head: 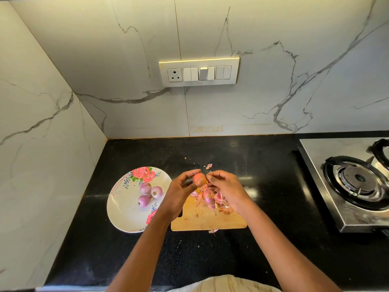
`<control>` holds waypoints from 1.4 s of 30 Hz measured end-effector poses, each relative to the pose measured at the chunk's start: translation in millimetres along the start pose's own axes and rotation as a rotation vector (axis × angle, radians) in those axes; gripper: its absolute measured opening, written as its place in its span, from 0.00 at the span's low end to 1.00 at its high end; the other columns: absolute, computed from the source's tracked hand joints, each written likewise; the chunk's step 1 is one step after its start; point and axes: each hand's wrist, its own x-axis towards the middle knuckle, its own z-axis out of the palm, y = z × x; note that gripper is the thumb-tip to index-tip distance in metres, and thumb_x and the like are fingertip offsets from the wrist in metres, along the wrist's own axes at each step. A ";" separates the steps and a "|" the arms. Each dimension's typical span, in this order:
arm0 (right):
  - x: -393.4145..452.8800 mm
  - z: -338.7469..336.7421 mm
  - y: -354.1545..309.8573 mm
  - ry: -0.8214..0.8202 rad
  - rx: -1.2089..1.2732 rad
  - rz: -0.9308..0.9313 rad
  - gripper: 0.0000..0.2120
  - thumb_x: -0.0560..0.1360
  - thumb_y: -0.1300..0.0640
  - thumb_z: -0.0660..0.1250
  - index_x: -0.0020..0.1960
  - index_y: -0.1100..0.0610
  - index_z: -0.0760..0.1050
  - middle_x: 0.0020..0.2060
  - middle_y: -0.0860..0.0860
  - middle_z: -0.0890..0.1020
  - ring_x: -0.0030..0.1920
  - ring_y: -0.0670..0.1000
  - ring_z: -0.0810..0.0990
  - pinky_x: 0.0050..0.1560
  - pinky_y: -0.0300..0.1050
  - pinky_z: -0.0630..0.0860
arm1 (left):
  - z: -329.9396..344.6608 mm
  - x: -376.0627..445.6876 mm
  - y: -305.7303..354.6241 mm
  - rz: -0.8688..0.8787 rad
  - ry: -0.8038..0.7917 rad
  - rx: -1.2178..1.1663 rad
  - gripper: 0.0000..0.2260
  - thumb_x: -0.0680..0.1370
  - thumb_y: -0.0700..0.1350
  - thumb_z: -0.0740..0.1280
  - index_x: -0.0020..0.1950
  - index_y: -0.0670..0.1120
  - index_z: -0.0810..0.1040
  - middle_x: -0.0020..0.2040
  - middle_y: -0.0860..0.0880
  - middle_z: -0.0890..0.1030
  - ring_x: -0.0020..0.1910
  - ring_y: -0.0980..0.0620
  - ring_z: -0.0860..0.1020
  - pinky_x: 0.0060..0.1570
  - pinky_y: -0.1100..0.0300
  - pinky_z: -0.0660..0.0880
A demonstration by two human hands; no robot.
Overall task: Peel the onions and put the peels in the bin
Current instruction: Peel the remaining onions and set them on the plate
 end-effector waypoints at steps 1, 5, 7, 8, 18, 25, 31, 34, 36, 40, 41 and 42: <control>1.3 -0.3 1.6 0.019 -0.023 -0.002 0.05 0.79 0.60 0.70 0.54 0.59 0.83 0.47 0.56 0.87 0.49 0.55 0.86 0.51 0.43 0.83 | -0.8 -0.3 0.2 0.000 -0.006 -0.024 0.21 0.73 0.54 0.74 0.65 0.56 0.79 0.61 0.54 0.83 0.63 0.50 0.80 0.68 0.44 0.75; 0.8 -6.9 8.8 0.067 -0.231 -0.035 0.05 0.78 0.62 0.72 0.53 0.58 0.83 0.45 0.51 0.86 0.47 0.50 0.85 0.44 0.34 0.80 | 1.2 -0.3 3.7 0.004 -0.015 -0.108 0.20 0.72 0.50 0.73 0.64 0.54 0.79 0.60 0.54 0.83 0.63 0.50 0.80 0.67 0.49 0.75; -1.4 -10.0 11.3 0.021 -0.396 -0.043 0.06 0.77 0.61 0.73 0.54 0.55 0.84 0.48 0.44 0.85 0.48 0.41 0.83 0.42 0.27 0.75 | 1.9 0.2 5.2 0.007 0.001 -0.131 0.21 0.71 0.50 0.74 0.64 0.54 0.79 0.62 0.51 0.83 0.64 0.48 0.80 0.67 0.49 0.75; -2.1 -10.5 11.5 -0.003 -0.444 -0.046 0.07 0.77 0.59 0.73 0.55 0.54 0.84 0.50 0.42 0.84 0.50 0.38 0.81 0.43 0.26 0.73 | 1.9 0.7 5.1 0.005 0.018 -0.142 0.21 0.71 0.50 0.74 0.64 0.53 0.80 0.62 0.50 0.83 0.64 0.47 0.80 0.67 0.49 0.75; -3.6 2.4 -0.5 0.048 -0.223 -0.258 0.10 0.75 0.55 0.76 0.56 0.53 0.85 0.48 0.46 0.87 0.51 0.44 0.85 0.51 0.39 0.81 | 6.9 4.4 1.4 -0.045 0.088 -0.146 0.12 0.80 0.47 0.69 0.63 0.49 0.79 0.59 0.48 0.84 0.58 0.49 0.84 0.61 0.56 0.79; -1.2 0.3 -9.4 0.146 -0.457 -0.411 0.06 0.77 0.53 0.73 0.52 0.53 0.85 0.44 0.44 0.86 0.48 0.38 0.82 0.44 0.28 0.75 | 10.0 3.2 10.0 -0.005 0.069 -0.102 0.13 0.78 0.49 0.69 0.62 0.52 0.78 0.58 0.50 0.84 0.56 0.52 0.84 0.55 0.60 0.80; -1.6 -4.3 -14.7 0.142 -0.451 -0.420 0.02 0.79 0.52 0.71 0.49 0.48 0.83 0.45 0.42 0.86 0.48 0.37 0.82 0.45 0.28 0.75 | 9.4 3.3 15.8 -0.025 -0.012 -0.090 0.11 0.84 0.47 0.61 0.65 0.48 0.78 0.60 0.47 0.83 0.59 0.48 0.83 0.58 0.59 0.80; 0.7 -7.7 -15.2 0.115 -0.382 -0.391 0.04 0.79 0.52 0.70 0.50 0.50 0.84 0.44 0.44 0.86 0.49 0.42 0.83 0.49 0.33 0.78 | 10.3 3.9 21.2 -0.020 -0.044 -0.082 0.12 0.84 0.47 0.60 0.65 0.47 0.78 0.60 0.46 0.83 0.59 0.48 0.83 0.57 0.60 0.80; 1.7 -8.5 -15.9 0.079 -0.288 -0.329 0.05 0.80 0.53 0.70 0.51 0.51 0.85 0.45 0.46 0.86 0.51 0.46 0.84 0.54 0.43 0.81 | 10.5 3.9 23.9 -0.006 -0.051 -0.070 0.12 0.84 0.46 0.60 0.64 0.49 0.78 0.59 0.47 0.83 0.58 0.50 0.83 0.56 0.61 0.79; 1.0 -5.0 -16.7 0.078 -0.128 -0.205 0.07 0.81 0.54 0.68 0.51 0.51 0.85 0.46 0.49 0.87 0.51 0.50 0.85 0.58 0.51 0.82 | 11.5 2.1 24.7 0.046 -0.060 -0.047 0.12 0.83 0.48 0.61 0.64 0.51 0.78 0.59 0.50 0.83 0.59 0.51 0.83 0.57 0.60 0.79; 0.9 -2.9 -17.4 0.082 -0.084 -0.180 0.07 0.81 0.55 0.68 0.51 0.52 0.85 0.45 0.50 0.87 0.50 0.51 0.85 0.58 0.52 0.82 | 11.4 1.7 24.6 0.055 -0.060 -0.047 0.13 0.82 0.50 0.61 0.65 0.51 0.77 0.60 0.50 0.83 0.60 0.50 0.82 0.59 0.58 0.79; 1.0 -0.8 -16.6 0.080 -0.047 -0.159 0.08 0.82 0.55 0.67 0.51 0.53 0.85 0.45 0.52 0.87 0.49 0.52 0.85 0.58 0.54 0.82 | 10.8 1.4 23.5 0.054 -0.058 -0.052 0.15 0.81 0.51 0.61 0.66 0.51 0.77 0.61 0.49 0.83 0.61 0.49 0.82 0.61 0.56 0.78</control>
